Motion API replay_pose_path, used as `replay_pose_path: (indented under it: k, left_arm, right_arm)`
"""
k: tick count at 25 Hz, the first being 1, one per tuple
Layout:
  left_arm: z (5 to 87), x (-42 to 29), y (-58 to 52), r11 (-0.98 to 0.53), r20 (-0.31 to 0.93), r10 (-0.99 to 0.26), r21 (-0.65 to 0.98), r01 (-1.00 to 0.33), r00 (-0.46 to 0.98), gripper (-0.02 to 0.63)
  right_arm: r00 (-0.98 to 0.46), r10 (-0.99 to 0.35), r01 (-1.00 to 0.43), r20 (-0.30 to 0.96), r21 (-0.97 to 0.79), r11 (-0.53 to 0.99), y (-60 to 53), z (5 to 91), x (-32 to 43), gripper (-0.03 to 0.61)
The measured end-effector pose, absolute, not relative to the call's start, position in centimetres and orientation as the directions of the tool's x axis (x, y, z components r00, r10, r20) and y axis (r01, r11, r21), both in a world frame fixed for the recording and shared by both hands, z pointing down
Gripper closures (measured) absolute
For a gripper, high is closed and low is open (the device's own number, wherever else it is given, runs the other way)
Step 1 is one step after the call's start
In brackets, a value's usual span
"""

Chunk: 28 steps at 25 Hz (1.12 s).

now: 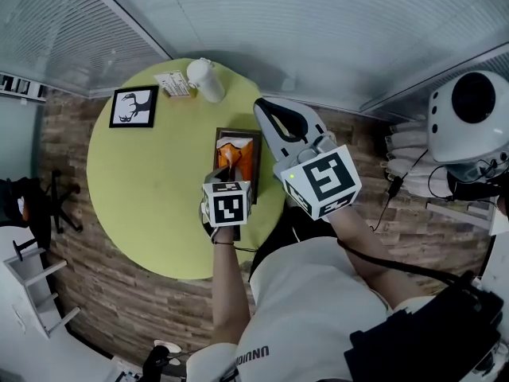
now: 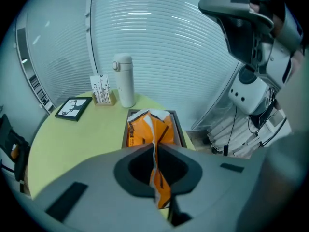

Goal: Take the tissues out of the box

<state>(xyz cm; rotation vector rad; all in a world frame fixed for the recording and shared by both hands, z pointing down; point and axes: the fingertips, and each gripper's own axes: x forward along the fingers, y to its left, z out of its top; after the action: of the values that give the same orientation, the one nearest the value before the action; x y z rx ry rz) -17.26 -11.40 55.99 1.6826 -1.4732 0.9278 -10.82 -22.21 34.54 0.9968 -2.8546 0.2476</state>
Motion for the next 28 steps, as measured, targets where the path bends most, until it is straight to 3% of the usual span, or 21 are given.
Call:
replay_pose_path:
  k: [11, 28]
  left_arm:
    - [49.2, -17.2, -10.7, -0.044, 0.725, -0.685, 0.058, -0.997, 0.072, 0.600]
    - [41.7, -19.3, -12.5, 0.026, 0.505, -0.861, -0.070, -0.997, -0.058, 0.600]
  right_arm:
    - [-0.797, -0.591, -0.603, 0.126, -0.094, 0.792, -19.5, 32.4, -10.1, 0.558]
    - [-0.826, -0.554, -0.561, 0.100, -0.063, 0.825, -19.2, 31.7, -11.7, 0.560]
